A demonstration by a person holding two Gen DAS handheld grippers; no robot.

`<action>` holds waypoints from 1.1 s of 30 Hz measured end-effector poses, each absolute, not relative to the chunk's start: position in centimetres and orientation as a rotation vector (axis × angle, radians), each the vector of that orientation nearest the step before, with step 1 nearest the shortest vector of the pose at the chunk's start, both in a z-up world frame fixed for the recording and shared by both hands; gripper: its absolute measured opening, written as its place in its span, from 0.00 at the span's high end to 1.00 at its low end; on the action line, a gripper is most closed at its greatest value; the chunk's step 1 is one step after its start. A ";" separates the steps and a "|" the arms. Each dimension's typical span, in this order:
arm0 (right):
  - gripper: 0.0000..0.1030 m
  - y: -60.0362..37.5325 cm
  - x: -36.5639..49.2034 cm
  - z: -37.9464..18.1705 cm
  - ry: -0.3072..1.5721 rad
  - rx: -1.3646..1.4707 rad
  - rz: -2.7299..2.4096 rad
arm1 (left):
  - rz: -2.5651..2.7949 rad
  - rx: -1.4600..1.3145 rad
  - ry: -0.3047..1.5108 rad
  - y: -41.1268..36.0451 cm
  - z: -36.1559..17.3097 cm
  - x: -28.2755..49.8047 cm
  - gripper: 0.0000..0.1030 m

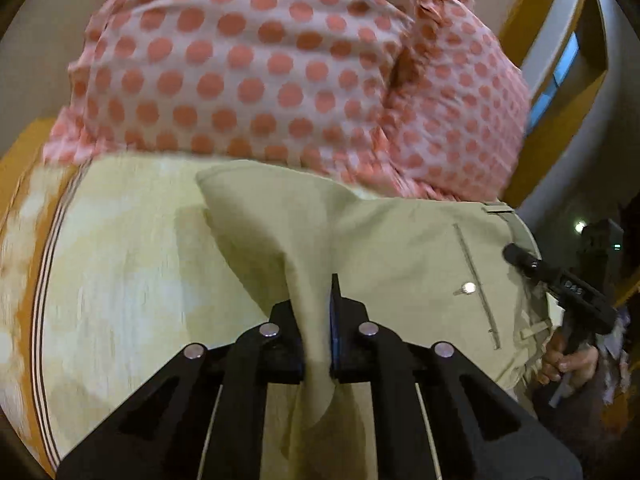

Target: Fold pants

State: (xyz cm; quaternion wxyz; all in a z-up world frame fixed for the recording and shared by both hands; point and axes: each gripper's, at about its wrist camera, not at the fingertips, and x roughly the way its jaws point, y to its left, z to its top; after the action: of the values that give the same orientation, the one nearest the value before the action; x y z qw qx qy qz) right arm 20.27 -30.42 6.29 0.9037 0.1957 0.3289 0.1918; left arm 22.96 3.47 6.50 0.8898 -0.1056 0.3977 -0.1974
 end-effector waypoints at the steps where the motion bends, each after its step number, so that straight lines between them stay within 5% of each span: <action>1: 0.90 -30.7 21.9 5.9 0.676 0.413 0.369 | -0.377 -0.199 0.832 3.0 6.1 24.5 0.90; 4: 0.71 -30.7 25.7 3.3 0.792 0.318 0.214 | -0.249 -0.132 0.895 2.3 4.7 27.4 0.74; 6: 0.69 -30.9 25.4 2.7 0.840 0.267 0.129 | -0.223 -0.140 0.857 3.1 5.4 26.2 0.67; 8: 0.52 -31.3 22.7 3.1 0.771 0.291 0.190 | -0.243 -0.138 0.777 3.7 6.8 23.6 0.52; 9: 0.42 -31.2 21.5 3.3 0.744 0.295 0.228 | -0.286 -0.163 0.754 3.8 7.2 22.3 0.50; 19: 0.23 -27.7 20.0 3.0 0.933 0.242 0.269 | -0.362 -0.087 0.942 -1.2 2.4 20.2 0.55; 21: 0.09 -27.5 16.6 4.4 0.877 0.211 0.229 | -0.341 -0.088 0.904 -0.4 3.4 17.8 0.37; 22: 0.01 -27.3 15.1 4.7 0.852 0.198 0.228 | -0.316 -0.074 0.876 0.0 3.9 16.2 0.18; 24: 0.01 -26.5 11.6 4.7 0.804 0.178 0.228 | -0.217 -0.018 0.821 0.7 4.4 12.1 0.03; 33: 0.01 -22.4 6.1 0.7 0.791 0.075 0.128 | -0.085 -0.037 0.844 2.8 0.9 4.2 0.02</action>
State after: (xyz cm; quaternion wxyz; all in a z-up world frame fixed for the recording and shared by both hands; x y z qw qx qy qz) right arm 6.12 -22.35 0.71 0.9202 0.0364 0.3848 0.0624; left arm 4.19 2.85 0.92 0.9112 -0.0182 0.4096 -0.0411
